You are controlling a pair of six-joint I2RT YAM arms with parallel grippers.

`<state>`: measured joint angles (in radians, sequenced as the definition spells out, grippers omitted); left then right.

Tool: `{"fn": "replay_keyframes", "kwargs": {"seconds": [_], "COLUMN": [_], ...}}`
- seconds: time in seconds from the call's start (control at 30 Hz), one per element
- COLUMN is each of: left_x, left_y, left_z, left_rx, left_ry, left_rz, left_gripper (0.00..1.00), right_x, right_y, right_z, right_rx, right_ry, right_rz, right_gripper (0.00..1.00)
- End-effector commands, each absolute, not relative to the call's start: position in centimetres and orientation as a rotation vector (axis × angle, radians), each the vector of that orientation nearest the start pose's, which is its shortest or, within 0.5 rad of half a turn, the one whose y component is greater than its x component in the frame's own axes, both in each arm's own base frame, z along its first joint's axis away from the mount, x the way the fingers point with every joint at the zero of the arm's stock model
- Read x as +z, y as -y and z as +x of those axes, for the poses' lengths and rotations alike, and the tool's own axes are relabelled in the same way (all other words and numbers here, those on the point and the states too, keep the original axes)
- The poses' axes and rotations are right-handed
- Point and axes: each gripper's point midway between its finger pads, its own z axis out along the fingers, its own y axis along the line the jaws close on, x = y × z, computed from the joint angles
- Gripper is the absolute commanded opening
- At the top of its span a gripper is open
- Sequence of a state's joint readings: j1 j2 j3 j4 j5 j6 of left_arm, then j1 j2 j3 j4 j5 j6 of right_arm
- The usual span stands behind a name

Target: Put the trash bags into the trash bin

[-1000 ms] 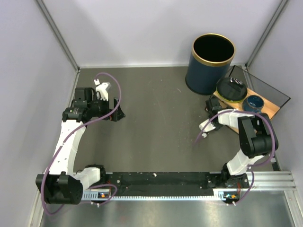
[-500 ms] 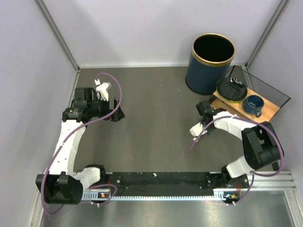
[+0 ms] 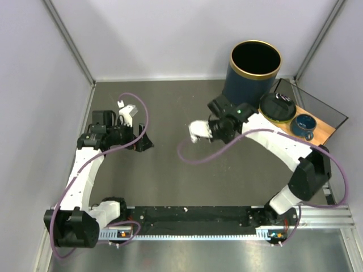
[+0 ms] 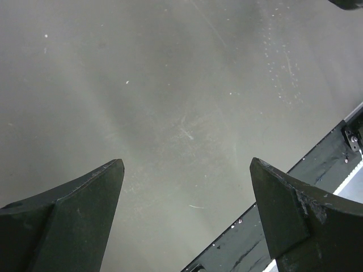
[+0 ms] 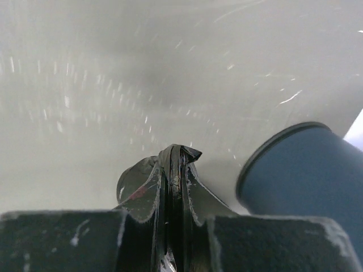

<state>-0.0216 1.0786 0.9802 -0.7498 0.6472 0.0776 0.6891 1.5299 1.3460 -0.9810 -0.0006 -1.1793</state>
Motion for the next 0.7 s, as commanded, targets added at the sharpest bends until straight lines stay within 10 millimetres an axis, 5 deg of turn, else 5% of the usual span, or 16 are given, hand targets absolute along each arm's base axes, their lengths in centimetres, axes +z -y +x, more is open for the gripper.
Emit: {"fn": "replay_keyframes", "kwargs": {"seconds": [0.0,0.07,0.2,0.4,0.67], "left_x": [21.3,21.8,22.5,20.8,18.9], "left_y": [12.6,12.7,12.8,13.2,20.1], "left_z": [25.0,24.7,23.7,22.8,24.0], "left_rx": [-0.847,-0.834,-0.759,-0.568,-0.544], "left_ry": [-2.127,-2.056,-1.886,-1.725,-1.662], "left_rz": [0.493,0.527,0.642,0.896,1.164], "left_gripper": [0.99,0.99,0.97,0.94,0.88], "right_x": [17.1,17.8,15.8,9.7,5.0], "right_y": [-24.2,-25.9,-27.2,-27.4,-30.6], "right_z": [27.9,27.5,27.7,27.2,27.4], "right_rx": [0.337,0.553,0.820,0.855,1.039], "right_ry": [-2.082,-2.270,-2.641,-3.030,-3.216], "right_rz": [-1.725,-1.475,-1.001,-0.474,-0.188], "right_gripper": [0.00,0.00,0.00,0.00,0.00]}}
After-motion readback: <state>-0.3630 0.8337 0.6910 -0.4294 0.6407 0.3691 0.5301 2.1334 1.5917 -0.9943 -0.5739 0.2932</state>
